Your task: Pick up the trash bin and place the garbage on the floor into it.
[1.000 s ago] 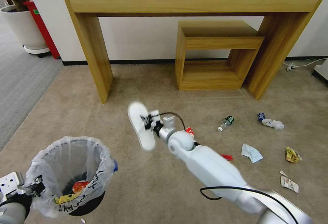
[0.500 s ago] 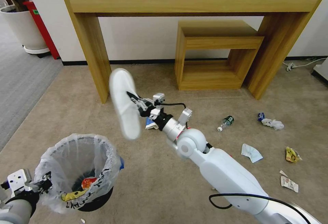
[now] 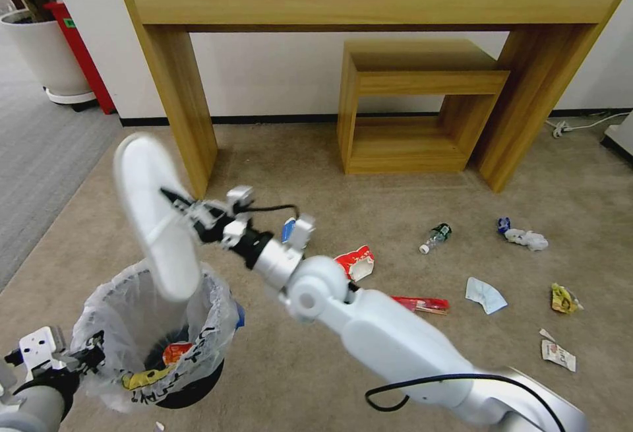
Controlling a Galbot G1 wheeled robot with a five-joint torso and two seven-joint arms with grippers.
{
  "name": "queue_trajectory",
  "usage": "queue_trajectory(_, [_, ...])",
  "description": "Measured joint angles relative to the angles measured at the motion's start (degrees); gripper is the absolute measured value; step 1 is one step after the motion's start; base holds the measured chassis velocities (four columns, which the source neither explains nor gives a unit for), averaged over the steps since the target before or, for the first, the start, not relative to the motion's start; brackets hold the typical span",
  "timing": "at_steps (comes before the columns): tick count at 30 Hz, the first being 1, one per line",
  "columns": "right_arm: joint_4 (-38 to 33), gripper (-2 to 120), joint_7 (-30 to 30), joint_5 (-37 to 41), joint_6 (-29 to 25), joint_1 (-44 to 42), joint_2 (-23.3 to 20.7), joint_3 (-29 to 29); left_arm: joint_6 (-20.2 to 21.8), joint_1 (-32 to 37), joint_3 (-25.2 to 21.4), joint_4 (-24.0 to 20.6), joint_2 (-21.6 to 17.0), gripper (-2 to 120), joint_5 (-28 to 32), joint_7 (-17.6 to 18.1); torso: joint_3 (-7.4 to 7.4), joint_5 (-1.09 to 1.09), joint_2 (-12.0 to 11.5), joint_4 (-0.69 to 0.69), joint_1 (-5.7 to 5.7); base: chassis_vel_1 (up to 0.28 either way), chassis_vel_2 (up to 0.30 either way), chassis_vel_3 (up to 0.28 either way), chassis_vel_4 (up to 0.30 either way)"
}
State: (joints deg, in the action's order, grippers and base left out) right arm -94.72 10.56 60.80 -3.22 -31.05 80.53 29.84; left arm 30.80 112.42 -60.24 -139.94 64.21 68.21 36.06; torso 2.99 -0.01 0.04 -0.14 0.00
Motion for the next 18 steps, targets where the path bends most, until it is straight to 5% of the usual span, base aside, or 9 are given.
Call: queue_trajectory(18, [2.8, 0, -0.06, -2.15, -0.46, -0.6, 0.93, 3.46, 0.08, 0.02, -0.2, 0.15, -0.28, 1, 0.26, 0.93, 0.0, 0.01, 0.0, -0.01, 0.0, 0.0, 0.0, 0.0, 0.0])
